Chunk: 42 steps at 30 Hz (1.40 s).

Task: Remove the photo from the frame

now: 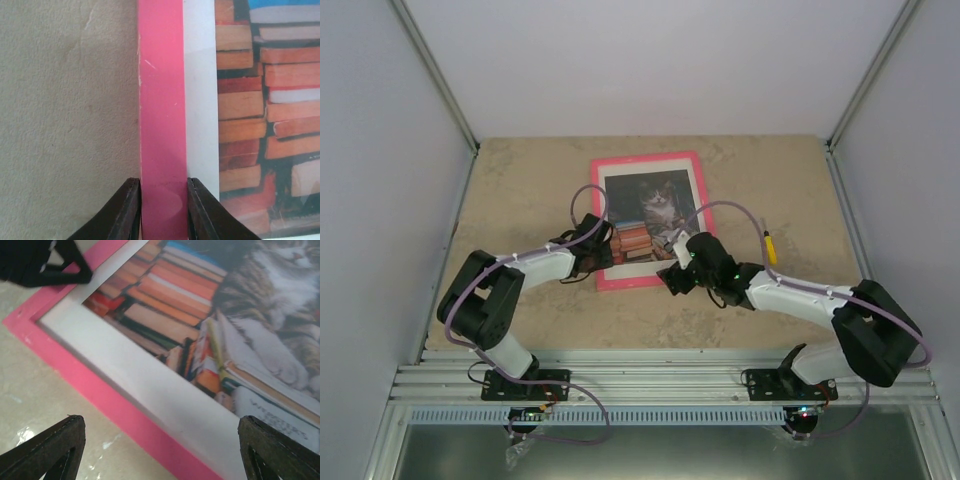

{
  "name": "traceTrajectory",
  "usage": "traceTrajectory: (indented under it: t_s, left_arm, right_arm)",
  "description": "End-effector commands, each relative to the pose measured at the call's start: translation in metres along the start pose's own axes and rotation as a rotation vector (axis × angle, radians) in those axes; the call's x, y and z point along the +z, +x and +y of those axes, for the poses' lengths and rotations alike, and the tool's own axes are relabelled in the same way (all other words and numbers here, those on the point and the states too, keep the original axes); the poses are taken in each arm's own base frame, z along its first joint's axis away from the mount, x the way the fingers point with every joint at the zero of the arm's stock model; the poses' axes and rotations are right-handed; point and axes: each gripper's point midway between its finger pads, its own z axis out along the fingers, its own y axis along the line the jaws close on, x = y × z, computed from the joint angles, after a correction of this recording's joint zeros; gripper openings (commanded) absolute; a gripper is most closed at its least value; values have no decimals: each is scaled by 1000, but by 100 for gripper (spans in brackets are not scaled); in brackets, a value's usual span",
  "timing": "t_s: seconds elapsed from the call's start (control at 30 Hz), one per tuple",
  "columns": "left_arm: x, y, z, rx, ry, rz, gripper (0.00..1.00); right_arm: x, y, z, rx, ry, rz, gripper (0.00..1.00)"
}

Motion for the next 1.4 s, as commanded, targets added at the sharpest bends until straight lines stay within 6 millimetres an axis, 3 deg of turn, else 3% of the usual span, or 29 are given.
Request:
traceTrajectory:
  t_s: [0.0,0.17,0.43,0.6,0.87,1.37]
  left_arm:
    - [-3,8,3,22,-29,24,23]
    - [-9,4,-1,18,-13,10,14]
    - [-38,-14,-11,-8,37,-54,11]
    - [-50,-22,-11,-23,45,-88,8]
    - [-62,-24,-20,-27,90,-102,7]
    - [-69,-19,-26,-24,123,-96,6]
  right_arm:
    - [1,6,15,-155,48,44,84]
    - [-1,11,37,-309,84,62,85]
    - [-3,19,63,-565,226,39,88]
    - [10,33,74,-748,348,63,88]
    - [27,34,61,-905,585,81,86]
    - [37,8,54,-1020,714,-21,76]
